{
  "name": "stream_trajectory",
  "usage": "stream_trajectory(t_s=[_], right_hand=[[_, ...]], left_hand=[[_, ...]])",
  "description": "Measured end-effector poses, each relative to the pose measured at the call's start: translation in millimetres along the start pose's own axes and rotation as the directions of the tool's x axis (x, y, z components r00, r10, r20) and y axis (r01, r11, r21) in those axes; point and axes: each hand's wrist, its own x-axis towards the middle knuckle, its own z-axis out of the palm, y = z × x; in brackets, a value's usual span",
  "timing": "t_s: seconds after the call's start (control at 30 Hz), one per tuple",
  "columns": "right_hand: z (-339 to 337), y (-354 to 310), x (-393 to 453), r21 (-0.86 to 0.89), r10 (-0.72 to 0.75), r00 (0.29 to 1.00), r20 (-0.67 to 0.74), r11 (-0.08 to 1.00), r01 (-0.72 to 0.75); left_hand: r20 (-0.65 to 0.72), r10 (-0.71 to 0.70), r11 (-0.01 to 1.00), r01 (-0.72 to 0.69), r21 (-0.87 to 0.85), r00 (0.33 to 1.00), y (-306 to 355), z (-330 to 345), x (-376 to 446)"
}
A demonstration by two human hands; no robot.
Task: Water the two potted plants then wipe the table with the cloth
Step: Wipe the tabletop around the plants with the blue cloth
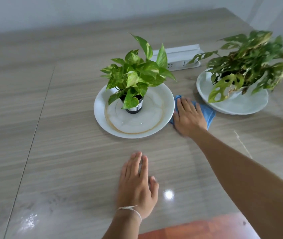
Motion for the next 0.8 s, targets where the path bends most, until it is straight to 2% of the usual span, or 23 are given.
stream_trajectory(t_s=[0.07,0.2,0.37,0.57,0.8], right_hand=[[3,3,-43,0.022,0.011,1.0,0.017,1.0,-0.011],[8,8,-140,0.081,0.036,0.999,-0.037,0.996,-0.033],[12,11,-237,0.052,0.125,0.991,-0.055,0.991,-0.122],[8,25,-235,0.03,0.123,0.992,-0.012,0.992,-0.123],[-5,114,-185,0.022,0.356,0.934,-0.017,0.934,-0.355]], left_hand=[[0.02,-0.019,1.0,0.019,0.023,1.0,1,-1,0],[0.015,-0.018,0.999,0.017,0.034,1.0,1,-2,-2],[-0.01,-0.005,1.0,0.005,0.001,1.0,4,-1,-1],[-0.044,0.018,1.0,-0.018,-0.001,0.999,1,1,-1],[-0.056,0.025,1.0,-0.025,0.0,0.998,0,4,0]])
